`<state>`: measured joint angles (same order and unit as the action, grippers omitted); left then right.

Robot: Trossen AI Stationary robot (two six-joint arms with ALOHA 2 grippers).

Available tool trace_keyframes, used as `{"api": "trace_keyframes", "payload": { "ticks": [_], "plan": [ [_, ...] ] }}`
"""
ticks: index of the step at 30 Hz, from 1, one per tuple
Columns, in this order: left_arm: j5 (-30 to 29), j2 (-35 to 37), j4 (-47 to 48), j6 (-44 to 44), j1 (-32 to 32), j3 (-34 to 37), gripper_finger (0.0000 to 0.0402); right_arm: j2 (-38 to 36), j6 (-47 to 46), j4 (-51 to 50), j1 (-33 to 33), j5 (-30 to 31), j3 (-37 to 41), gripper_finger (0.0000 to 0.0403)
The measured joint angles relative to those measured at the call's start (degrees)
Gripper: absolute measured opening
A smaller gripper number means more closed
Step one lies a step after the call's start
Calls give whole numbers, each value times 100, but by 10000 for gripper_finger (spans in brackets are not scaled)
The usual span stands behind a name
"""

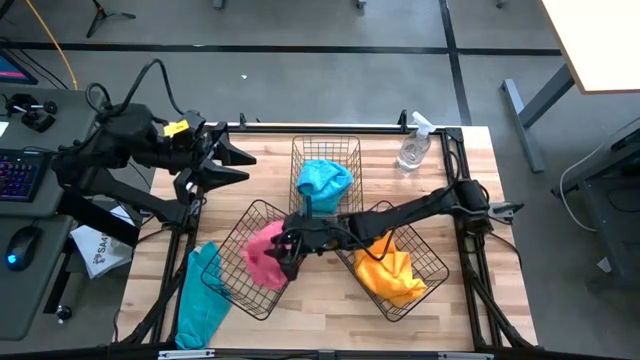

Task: Sort microfiber towel by color & place in baskets
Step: Put the pink microfiber cloth into the bottom left wire basket, then put the blue microfiber cloth into the top wire basket

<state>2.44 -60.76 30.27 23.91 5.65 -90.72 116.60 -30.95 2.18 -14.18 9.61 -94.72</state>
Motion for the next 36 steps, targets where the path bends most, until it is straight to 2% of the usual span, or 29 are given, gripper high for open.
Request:
{"api": "trace_keyframes", "payload": {
  "ticks": [4,8,11,14,18,21,25,29,36],
  "plan": [
    [-2,3,-1,1,0,0,187,-179,408,-127,25,-340,0,255],
    [133,3,334,360,49,-1,187,-506,286,-694,152,-1312,0,301],
    [177,-64,1172,814,247,-4,187,-868,294,-1202,250,-1843,0,309],
    [116,-211,1905,1048,477,0,187,-1126,411,-1372,267,-1769,-4,310],
    [-39,-412,2150,1417,976,-3,187,-1297,407,-1431,258,-2050,-4,310],
    [-37,-667,2482,2014,1548,-7,186,-1491,441,-1845,184,-2333,-4,310],
    [-61,-1215,3006,3263,2583,-4,186,-1628,562,-2838,-44,-2153,-7,310],
    [-50,-1892,3290,4475,3705,-4,186,-1713,596,-3592,-343,-1654,-7,310],
    [317,-3205,4379,6842,5142,-2,186,-1710,596,-4179,-723,-902,-7,310]
  ]
}}
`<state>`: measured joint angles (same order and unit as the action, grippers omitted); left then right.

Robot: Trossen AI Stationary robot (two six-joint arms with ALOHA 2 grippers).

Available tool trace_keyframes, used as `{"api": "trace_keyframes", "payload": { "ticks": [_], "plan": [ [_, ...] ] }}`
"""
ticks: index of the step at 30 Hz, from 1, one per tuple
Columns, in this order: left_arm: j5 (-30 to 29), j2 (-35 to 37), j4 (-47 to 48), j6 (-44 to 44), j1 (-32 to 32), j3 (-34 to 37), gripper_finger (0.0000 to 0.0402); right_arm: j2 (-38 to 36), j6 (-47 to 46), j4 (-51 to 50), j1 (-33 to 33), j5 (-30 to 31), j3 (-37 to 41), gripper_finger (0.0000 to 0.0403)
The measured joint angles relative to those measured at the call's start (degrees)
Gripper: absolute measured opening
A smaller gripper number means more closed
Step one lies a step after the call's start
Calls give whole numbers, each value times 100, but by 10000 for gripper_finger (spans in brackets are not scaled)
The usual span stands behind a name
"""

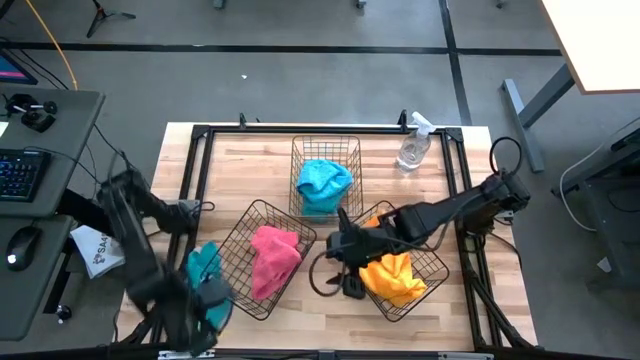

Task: Sort microfiber towel by color & place in baskets
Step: Put the blue microfiber cloth into the top wire basket

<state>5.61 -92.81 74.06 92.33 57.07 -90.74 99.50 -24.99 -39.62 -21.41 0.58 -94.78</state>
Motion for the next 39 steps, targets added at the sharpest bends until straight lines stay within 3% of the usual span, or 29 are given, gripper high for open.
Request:
{"api": "trace_keyframes", "payload": {
  "ticks": [3,7,20,24,34,39],
  "plan": [
    [456,-539,94,541,320,2,186,0,75,32,-51,91,1,310],
    [948,-1195,-127,636,471,2,186,0,107,50,-8,91,0,310],
    [897,-2236,-121,138,280,4,186,0,196,98,124,-3,0,310],
    [918,-2282,-248,15,247,120,186,2,196,103,126,-3,1,310],
    [904,-1490,-1677,764,257,1613,186,2,150,105,126,0,0,310],
    [1068,-1454,-2266,1045,289,2168,186,2,150,107,126,2,1,310]
  ]
}}
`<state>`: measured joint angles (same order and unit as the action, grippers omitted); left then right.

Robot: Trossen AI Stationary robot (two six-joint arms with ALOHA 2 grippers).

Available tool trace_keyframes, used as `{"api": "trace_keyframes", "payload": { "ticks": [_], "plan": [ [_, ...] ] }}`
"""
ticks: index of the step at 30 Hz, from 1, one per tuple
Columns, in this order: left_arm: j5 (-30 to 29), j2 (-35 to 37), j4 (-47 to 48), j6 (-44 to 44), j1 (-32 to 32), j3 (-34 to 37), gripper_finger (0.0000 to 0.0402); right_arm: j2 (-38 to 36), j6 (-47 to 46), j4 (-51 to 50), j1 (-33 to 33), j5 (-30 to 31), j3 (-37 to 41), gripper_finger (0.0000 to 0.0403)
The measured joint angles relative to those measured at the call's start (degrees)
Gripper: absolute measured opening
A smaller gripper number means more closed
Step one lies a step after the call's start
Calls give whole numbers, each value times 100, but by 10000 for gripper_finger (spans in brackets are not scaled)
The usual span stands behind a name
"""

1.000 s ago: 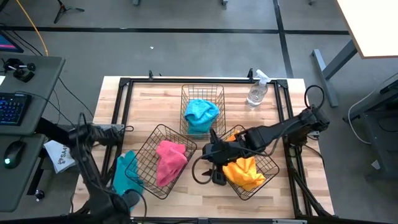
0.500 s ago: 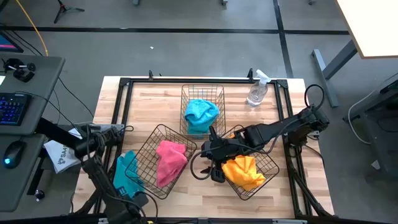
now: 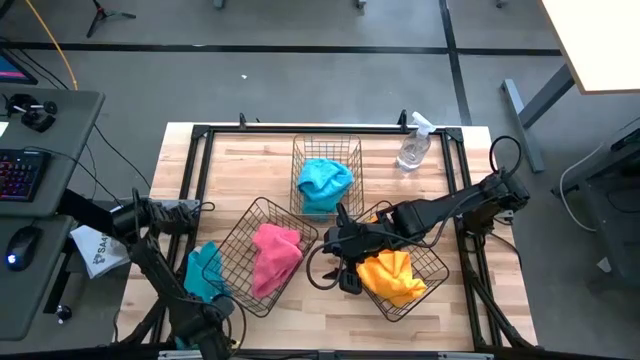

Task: Sort microfiber towel by color & place in baskets
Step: Put the blue microfiber cloth into the top wire basket

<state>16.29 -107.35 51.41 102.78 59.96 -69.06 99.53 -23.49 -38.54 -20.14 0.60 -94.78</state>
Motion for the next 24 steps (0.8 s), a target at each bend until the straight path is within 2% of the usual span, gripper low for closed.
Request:
{"api": "trace_keyframes", "payload": {
  "ticks": [4,10,12,16,17,20,24],
  "plan": [
    [-78,5,-541,158,11,215,186,0,-2,0,0,0,-1,310],
    [-172,6,-637,144,28,343,178,1,-3,0,0,2,0,310],
    [-154,5,-643,-12,49,334,152,2,-44,0,0,2,0,310],
    [-142,169,-620,-180,110,209,32,2,-68,-7,0,4,-1,310],
    [-167,264,-633,-121,156,185,17,2,-94,-8,0,2,-1,310],
    [-47,633,-607,28,313,114,7,2,-199,-11,0,-28,-1,310],
    [-171,1512,-715,108,466,-147,3,2,-192,-2,0,-281,-1,310]
  ]
}}
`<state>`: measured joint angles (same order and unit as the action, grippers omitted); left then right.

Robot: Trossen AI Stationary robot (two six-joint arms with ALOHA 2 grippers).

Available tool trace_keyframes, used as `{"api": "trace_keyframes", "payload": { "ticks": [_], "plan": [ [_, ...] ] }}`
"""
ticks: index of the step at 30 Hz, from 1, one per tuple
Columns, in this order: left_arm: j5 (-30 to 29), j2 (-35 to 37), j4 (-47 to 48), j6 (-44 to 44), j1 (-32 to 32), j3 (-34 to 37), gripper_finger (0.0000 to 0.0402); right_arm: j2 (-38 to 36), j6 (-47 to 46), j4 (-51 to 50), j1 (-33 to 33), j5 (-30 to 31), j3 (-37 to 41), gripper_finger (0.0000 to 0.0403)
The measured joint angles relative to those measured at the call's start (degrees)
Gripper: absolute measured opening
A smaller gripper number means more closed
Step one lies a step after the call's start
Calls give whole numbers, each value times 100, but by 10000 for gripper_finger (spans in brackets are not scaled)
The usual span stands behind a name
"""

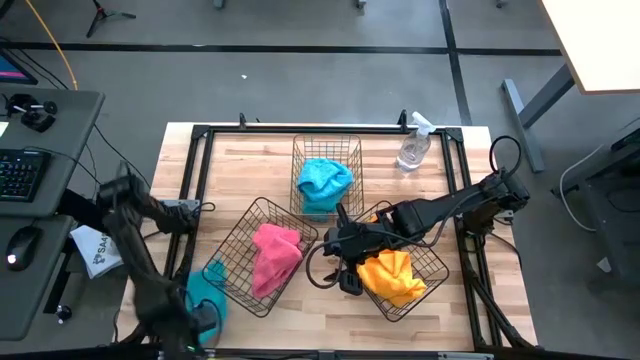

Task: Sort microfiber towel by color & place in baskets
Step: Put the blue microfiber cloth into the top wire basket

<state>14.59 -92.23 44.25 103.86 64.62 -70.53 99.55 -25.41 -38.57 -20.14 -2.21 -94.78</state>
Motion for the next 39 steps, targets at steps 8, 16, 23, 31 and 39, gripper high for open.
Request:
{"api": "trace_keyframes", "payload": {
  "ticks": [8,16,23,31,39],
  "plan": [
    [-2187,1713,-55,-1355,-447,-1052,1,-300,-72,524,65,-830,2,310],
    [-2896,1797,113,-4646,-2802,-2027,0,-1359,-149,702,-32,11,0,310],
    [-2933,1746,-398,-7678,-5284,-2436,0,-2207,-5,667,-297,1479,-2,310],
    [-1789,1226,-1614,-8827,-7444,-2443,0,-2502,190,408,-552,2753,-4,310],
    [-1628,-49,-1329,-9002,-7961,-2432,0,-2331,-477,-462,-538,3206,-4,310]
  ]
}}
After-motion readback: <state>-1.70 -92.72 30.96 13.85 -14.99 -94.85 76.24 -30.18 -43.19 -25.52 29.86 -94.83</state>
